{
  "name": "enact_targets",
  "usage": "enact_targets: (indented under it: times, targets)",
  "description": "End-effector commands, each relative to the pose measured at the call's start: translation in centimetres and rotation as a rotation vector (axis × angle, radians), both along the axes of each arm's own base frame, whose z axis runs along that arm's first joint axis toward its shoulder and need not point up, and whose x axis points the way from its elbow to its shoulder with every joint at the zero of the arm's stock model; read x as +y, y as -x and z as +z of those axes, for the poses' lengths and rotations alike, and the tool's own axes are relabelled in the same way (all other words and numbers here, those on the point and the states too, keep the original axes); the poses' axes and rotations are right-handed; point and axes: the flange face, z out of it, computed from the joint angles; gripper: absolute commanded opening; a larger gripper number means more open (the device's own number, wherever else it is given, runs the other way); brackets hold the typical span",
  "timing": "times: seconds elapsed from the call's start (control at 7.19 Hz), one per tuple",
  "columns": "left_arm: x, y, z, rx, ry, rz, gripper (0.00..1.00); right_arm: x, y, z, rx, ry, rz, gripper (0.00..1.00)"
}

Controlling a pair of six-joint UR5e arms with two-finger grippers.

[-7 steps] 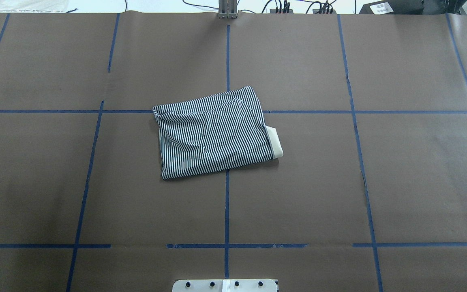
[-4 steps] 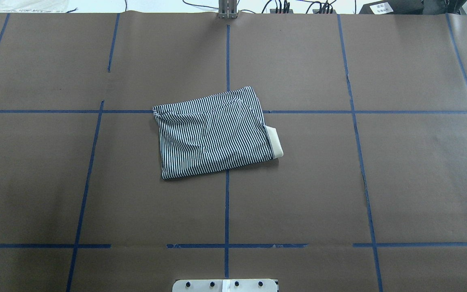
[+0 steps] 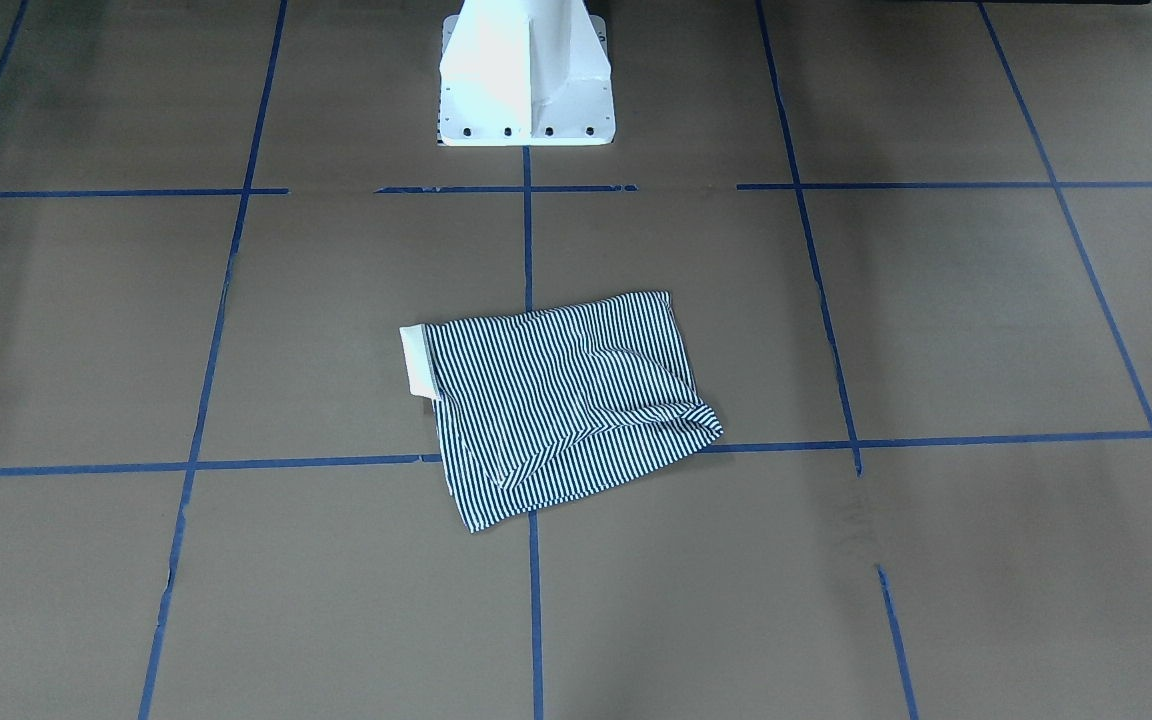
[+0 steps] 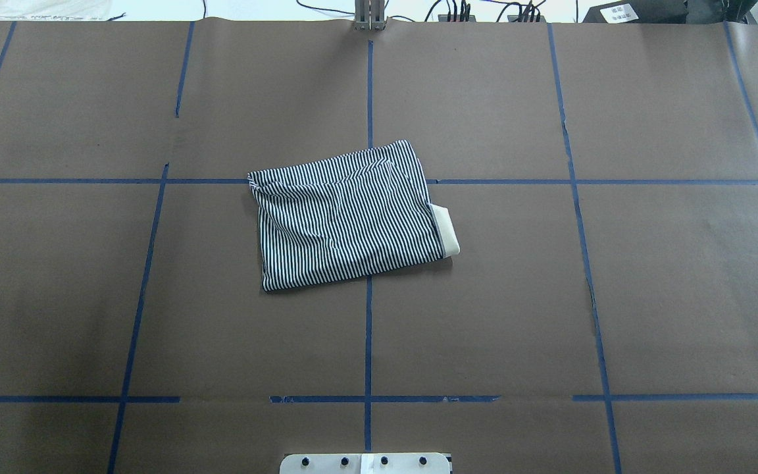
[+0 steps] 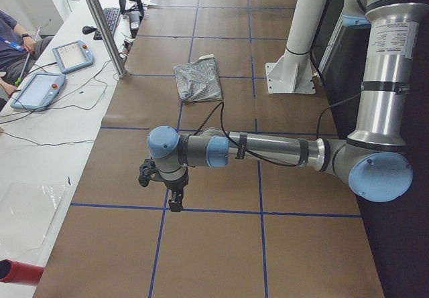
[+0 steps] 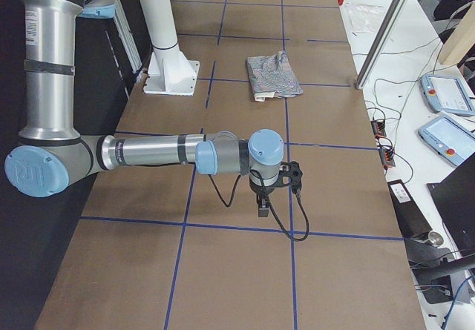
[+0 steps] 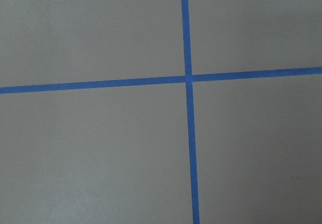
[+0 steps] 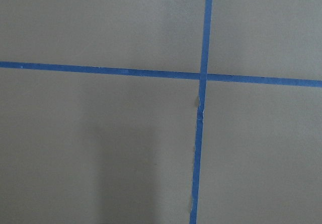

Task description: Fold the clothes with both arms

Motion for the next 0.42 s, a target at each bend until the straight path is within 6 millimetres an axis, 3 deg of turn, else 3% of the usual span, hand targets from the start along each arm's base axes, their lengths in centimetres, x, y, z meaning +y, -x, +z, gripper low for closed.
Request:
enact_targets:
  times: [0.0, 0.28]
  targets:
    - [-0.16, -0.01, -0.11, 0.0, -0.002, 0.0, 1.0, 0.0, 0.0, -0.12, 0.0, -0.002, 0.0, 1.0]
    - [-0.23, -0.01, -0.27, 0.0, -0.005, 0.0, 1.0, 0.06, -0.06, -0.51, -0.002, -0.014, -0.003, 1.0]
